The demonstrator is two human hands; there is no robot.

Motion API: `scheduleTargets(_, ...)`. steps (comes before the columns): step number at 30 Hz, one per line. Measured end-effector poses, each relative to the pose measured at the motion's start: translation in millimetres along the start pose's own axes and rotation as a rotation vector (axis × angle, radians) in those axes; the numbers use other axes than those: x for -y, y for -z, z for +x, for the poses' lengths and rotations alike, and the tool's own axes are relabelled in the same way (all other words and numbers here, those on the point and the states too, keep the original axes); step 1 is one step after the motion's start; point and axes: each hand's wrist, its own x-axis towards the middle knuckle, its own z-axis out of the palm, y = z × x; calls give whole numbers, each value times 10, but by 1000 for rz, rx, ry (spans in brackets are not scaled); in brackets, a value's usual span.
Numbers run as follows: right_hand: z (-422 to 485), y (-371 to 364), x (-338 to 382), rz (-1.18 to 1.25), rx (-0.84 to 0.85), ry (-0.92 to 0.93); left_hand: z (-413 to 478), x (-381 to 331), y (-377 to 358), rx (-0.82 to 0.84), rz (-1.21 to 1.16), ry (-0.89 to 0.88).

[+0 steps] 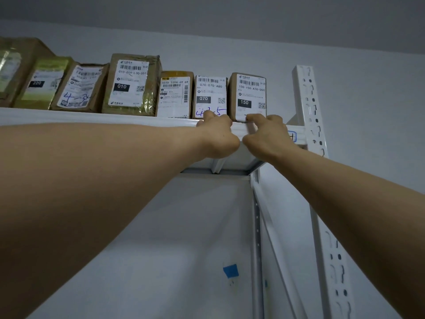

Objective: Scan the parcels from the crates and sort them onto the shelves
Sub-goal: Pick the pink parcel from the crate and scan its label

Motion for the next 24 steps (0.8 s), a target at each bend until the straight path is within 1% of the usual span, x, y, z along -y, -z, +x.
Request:
scheduleTargets(3,-88,-19,17,-5,13,-20,-47,-20,-5,7,-5,-3)
scheduleTargets(7,-249,-35,45,52,38,-44,-209,-47,32,36,4,-10)
scheduleTargets(9,-369,2,53,59,64,-89,-323,-25,54,67,-2,-15)
scheduleTargets(12,-691,17,49,79,107,-135,-586,64,63,142,-85,-23)
scheduleTargets(15,-1274,-100,-7,91,170,-191,-1010,201,38,226,-138,-4)
scheduleTargets(19,-2366,-325,-42,99,353,-367,-1815,509,-7,335,-161,28)
scheduleTargets(22,-3351,-439,4,114,503,-522,-2574,826,-106,433,-75,12)
scheduleTargets(24,-4018,-475,34,108,615,-602,-3117,1069,-163,502,21,-40)
